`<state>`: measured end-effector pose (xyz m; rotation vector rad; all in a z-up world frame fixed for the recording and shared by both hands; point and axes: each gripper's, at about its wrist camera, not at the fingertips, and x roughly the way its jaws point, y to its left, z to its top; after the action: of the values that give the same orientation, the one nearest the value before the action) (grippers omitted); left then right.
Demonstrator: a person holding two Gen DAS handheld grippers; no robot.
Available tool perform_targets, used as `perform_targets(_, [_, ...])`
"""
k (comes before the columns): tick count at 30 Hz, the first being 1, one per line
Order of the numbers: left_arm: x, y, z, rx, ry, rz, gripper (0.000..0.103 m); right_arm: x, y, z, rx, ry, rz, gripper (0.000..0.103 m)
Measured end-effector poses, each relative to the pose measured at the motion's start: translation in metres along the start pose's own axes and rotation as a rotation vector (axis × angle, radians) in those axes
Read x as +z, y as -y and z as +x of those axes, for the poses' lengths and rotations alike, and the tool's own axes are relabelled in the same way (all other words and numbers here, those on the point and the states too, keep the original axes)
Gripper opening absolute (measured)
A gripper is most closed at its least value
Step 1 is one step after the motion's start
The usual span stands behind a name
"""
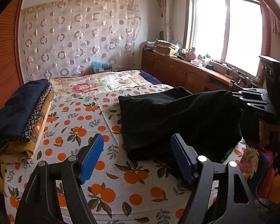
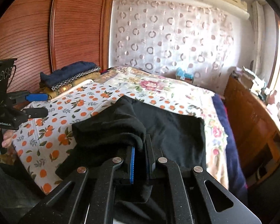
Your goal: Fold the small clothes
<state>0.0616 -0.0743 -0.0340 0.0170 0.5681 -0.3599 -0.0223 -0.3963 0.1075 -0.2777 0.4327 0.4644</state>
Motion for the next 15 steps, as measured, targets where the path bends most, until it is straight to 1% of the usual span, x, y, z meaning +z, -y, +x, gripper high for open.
perform_targets(3, [0.000,0.000,0.000,0.000,0.000,0.001,0.076,-0.004,0.007,0.004,-0.041,-0.023,0.009,0.008])
perform_targets(4, [0.000,0.000,0.000,-0.002,0.001,0.000,0.076,-0.008,0.013,0.007,-0.057,-0.046,0.022,0.008])
perform_targets(5, [0.000,0.001,-0.002,-0.002,0.002,0.000,0.076,-0.012,0.017,0.014,-0.064,-0.084,0.033,0.008])
perform_targets(6, [0.000,0.002,-0.002,-0.002,0.002,0.000,0.076,-0.019,0.022,0.025,-0.068,-0.147,0.046,0.008])
perform_targets(8, [-0.001,0.002,-0.003,-0.005,0.004,-0.002,0.076,-0.037,0.030,0.044,-0.109,-0.226,0.079,0.009])
perform_targets(9, [-0.001,0.002,-0.002,-0.003,0.002,-0.001,0.076,-0.044,0.032,0.050,-0.111,-0.259,0.089,0.013])
perform_targets(10, [-0.001,0.002,-0.002,-0.001,0.001,-0.001,0.076,-0.052,0.033,0.055,-0.124,-0.291,0.094,0.016])
perform_targets(11, [-0.001,0.002,-0.002,0.000,0.001,-0.002,0.076,-0.057,0.033,0.056,-0.141,-0.301,0.095,0.023])
perform_targets(12, [0.000,0.003,-0.002,-0.001,0.001,-0.004,0.076,-0.060,0.033,0.054,-0.146,-0.300,0.098,0.031])
perform_targets(13, [0.000,0.003,-0.003,-0.001,0.000,-0.005,0.076,-0.061,0.033,0.051,-0.142,-0.293,0.106,0.035])
perform_targets(15, [0.000,0.005,-0.004,0.002,0.001,-0.005,0.076,-0.059,0.032,0.045,-0.150,-0.278,0.116,0.048])
